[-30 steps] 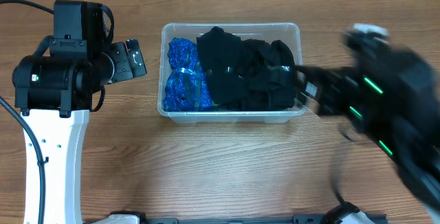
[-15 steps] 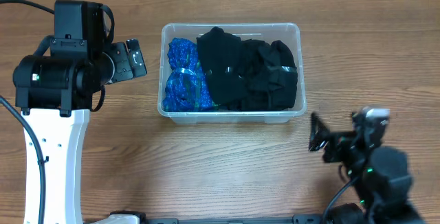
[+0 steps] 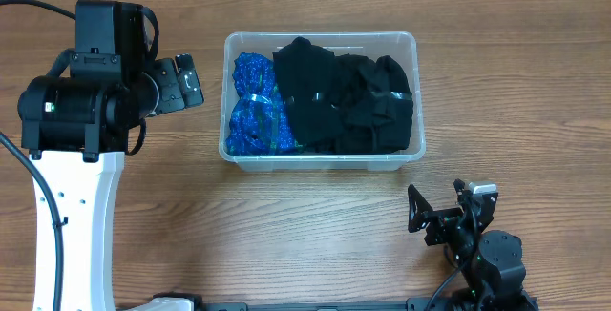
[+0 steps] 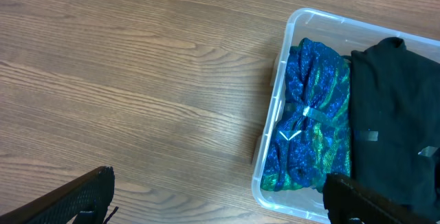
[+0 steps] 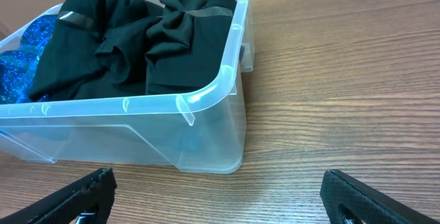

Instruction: Pack container

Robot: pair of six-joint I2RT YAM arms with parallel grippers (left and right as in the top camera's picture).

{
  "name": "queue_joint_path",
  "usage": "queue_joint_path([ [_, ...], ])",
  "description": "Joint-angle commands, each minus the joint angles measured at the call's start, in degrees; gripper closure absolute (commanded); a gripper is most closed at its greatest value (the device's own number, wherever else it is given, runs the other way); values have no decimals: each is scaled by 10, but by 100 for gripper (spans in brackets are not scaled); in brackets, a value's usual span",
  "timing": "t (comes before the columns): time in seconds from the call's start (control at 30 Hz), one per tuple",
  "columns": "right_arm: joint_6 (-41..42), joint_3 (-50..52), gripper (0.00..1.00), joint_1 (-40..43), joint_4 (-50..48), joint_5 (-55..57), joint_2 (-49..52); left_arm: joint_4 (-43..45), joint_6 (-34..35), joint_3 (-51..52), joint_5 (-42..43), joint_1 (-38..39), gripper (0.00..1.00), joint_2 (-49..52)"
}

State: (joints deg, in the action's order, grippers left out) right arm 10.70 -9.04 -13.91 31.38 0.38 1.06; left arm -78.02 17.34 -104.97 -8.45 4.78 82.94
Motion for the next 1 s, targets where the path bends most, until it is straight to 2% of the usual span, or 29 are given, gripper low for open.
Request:
queue_joint_path([
  [0.0,-1,6,0,2,-2,-1,-7,2,-11,0,-6,1,0,0],
  [0.4,-1,6,0,2,-2,-1,-7,3,-11,0,-5,2,0,-5],
  [0.53,-1,6,0,2,-2,-1,-6,3,-11,29,-5,7,0,-81],
  [0.67,-1,6,0,2,-2,-1,-6,22,-13,159,-40,-1,0,-223],
  [0.8,-1,6,0,2,-2,-1,-7,207,-81,436,-40,-4,0,-429],
  [0.87,-1,6,0,2,-2,-1,-6,284,-84,551,-32,-4,0,-506],
  [0.97,-1,6,0,2,-2,-1,-7,355,-83,693,12,-9,0,-608],
])
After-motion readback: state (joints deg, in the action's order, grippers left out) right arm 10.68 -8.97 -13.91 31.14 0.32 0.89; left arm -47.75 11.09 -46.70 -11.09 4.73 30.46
